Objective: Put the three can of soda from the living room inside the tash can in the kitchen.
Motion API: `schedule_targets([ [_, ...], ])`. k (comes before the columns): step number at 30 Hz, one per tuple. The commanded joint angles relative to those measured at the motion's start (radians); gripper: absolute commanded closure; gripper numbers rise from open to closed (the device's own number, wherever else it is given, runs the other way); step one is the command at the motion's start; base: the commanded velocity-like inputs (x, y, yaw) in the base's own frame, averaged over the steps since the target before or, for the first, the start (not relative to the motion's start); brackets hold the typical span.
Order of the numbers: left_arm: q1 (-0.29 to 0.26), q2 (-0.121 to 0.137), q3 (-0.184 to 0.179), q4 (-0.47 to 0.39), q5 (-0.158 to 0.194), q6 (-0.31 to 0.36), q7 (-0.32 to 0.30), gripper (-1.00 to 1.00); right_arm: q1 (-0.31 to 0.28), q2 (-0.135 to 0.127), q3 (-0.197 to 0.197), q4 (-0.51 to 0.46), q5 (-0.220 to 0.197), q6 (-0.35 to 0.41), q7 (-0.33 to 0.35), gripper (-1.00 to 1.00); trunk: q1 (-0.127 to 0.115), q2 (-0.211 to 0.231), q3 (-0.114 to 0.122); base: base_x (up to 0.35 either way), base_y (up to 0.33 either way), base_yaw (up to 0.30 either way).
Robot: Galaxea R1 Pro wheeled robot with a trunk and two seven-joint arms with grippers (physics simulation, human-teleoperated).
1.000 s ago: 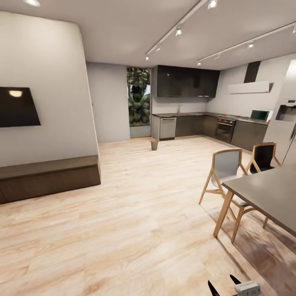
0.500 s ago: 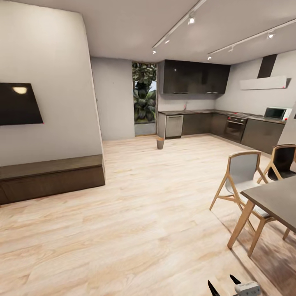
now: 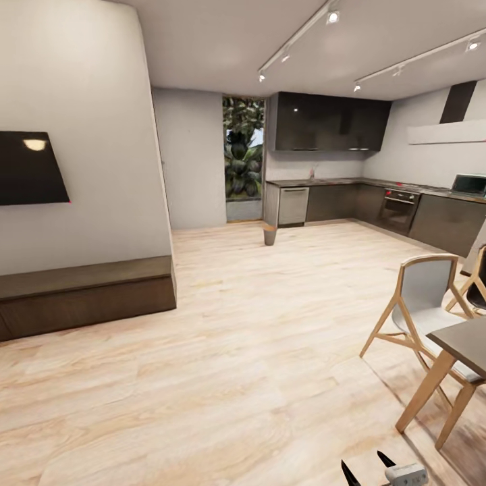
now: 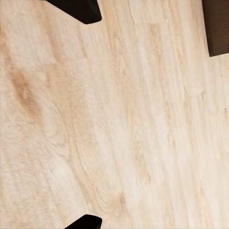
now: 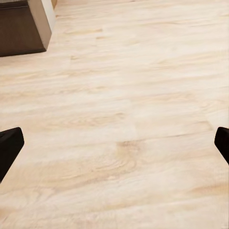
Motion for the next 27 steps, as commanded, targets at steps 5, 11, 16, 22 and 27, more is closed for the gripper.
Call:
schedule_targets([
  [5,0.0,0.0,0.0,0.0,0.0,0.0,0.0,-1.0,0.0,0.001,0.0,0.0,-0.001,0.002,-0.002,-1.0,0.0,0.0,-0.006,0.322,0.092,0.001],
  [11,0.0,0.0,-0.001,0.0,0.0,0.0,0.0,-1.0,0.0,0.001,0.0,0.0,-0.002,0.003,-0.002,-1.0,0.0,0.0,-0.013,0.322,0.091,0.0],
  [16,0.0,0.0,-0.001,0.0,0.0,0.0,0.0,-1.0,0.0,0.001,0.0,0.0,-0.002,0.003,-0.002,-1.0,0.0,0.0,-0.021,0.323,0.085,0.0],
  [22,0.0,0.0,-0.001,0.0,0.0,0.0,0.0,-1.0,0.0,0.002,0.0,0.0,-0.001,0.003,-0.002,-1.0,0.0,0.0,-0.029,0.323,0.081,0.0],
  [27,0.0,0.0,0.0,0.0,0.0,0.0,0.0,-1.0,0.0,0.002,0.0,0.0,-0.002,0.003,-0.001,-1.0,0.0,0.0,-0.037,0.324,0.077,0.0],
])
